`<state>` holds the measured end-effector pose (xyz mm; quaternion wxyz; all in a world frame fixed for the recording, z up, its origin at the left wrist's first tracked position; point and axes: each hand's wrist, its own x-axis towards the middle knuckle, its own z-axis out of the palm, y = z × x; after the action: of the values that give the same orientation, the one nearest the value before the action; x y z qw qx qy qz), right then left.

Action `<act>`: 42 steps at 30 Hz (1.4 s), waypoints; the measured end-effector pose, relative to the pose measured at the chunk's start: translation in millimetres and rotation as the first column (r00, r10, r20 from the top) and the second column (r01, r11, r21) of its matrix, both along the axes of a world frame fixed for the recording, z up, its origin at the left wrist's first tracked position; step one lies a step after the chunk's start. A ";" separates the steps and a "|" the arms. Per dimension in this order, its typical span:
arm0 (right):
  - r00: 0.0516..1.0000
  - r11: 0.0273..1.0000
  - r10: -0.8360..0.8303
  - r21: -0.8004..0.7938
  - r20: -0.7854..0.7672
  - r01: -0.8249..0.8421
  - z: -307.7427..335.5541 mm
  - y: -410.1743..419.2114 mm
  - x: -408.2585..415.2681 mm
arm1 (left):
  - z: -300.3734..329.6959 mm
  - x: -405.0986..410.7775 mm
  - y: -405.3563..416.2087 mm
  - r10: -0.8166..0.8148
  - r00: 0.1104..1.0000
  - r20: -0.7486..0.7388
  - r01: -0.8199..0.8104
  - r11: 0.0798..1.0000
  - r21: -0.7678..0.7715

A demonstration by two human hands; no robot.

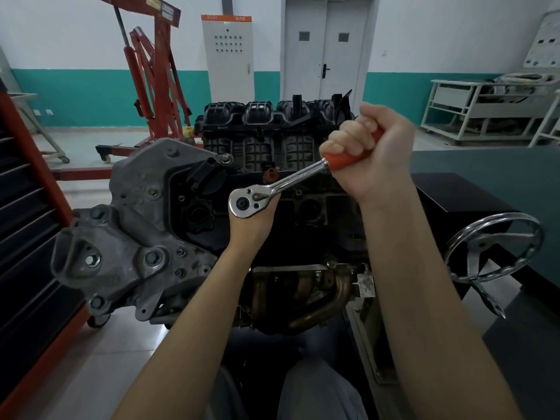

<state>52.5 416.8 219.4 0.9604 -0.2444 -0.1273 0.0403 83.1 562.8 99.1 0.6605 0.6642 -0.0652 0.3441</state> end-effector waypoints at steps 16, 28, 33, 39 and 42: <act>0.980 0.972 -0.188 0.154 0.073 0.175 -36.1 3.5 -38.2 | -1.9 0.7 -0.2 0.036 0.999 0.038 -0.035 0.999 -0.036; 0.965 0.924 -0.262 0.292 0.008 0.248 -59.4 14.8 -61.2 | 0.4 -5.9 1.7 0.014 0.998 0.068 -0.015 1.000 0.020; 0.956 0.892 -0.293 0.357 -0.008 0.276 -79.5 20.8 -78.0 | -0.1 -4.7 2.6 -0.014 0.997 0.076 0.013 1.000 0.010; 0.990 0.985 -0.130 0.124 0.057 0.122 -21.9 1.9 -25.0 | -1.7 2.3 -0.2 0.059 0.994 0.088 -0.063 0.997 0.047; 1.000 1.000 -0.020 0.012 0.012 0.020 2.0 4.7 -5.8 | -1.1 -1.2 -1.4 0.045 0.998 0.054 -0.044 0.999 -0.014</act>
<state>46.7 421.5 221.4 0.9614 -0.2403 -0.1309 0.0284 81.9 561.4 98.0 0.6548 0.6516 -0.0663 0.3771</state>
